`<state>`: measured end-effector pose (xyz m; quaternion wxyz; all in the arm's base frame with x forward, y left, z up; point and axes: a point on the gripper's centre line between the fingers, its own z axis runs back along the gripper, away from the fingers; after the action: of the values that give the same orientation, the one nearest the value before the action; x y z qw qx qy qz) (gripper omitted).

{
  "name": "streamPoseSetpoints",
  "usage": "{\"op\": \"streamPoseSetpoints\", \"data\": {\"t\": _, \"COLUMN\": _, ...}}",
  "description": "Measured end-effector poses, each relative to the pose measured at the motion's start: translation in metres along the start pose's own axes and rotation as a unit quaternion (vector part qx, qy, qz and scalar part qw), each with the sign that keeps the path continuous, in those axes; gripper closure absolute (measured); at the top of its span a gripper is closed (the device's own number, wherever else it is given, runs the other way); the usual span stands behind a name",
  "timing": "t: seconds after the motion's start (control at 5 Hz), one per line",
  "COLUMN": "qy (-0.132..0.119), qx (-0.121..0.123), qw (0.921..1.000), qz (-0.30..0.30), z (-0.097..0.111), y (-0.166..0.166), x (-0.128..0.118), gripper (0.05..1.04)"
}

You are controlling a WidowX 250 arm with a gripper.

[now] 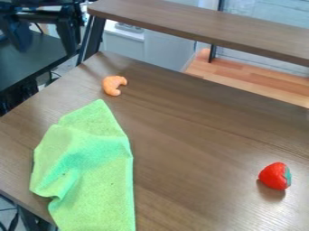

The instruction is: Unfold the cloth from bottom left to top right

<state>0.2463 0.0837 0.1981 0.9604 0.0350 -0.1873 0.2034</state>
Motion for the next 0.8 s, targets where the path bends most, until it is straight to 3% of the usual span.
{"op": "streamPoseSetpoints", "data": {"t": 0.2, "qy": 0.012, "qx": 0.001, "qw": 0.9999, "qz": 0.000, "z": -0.006, "y": 0.000, "x": -0.003, "gripper": 0.083}}
{"op": "streamPoseSetpoints", "data": {"t": 0.6, "qy": 0.010, "qx": 0.001, "qw": 0.9999, "qz": 0.003, "z": -0.007, "y": 0.000, "x": -0.003, "gripper": 0.084}}
{"op": "streamPoseSetpoints", "data": {"t": 0.8, "qy": -0.020, "qx": 0.019, "qw": 0.9994, "qz": 0.018, "z": -0.021, "y": 0.008, "x": -0.007, "gripper": 0.083}}
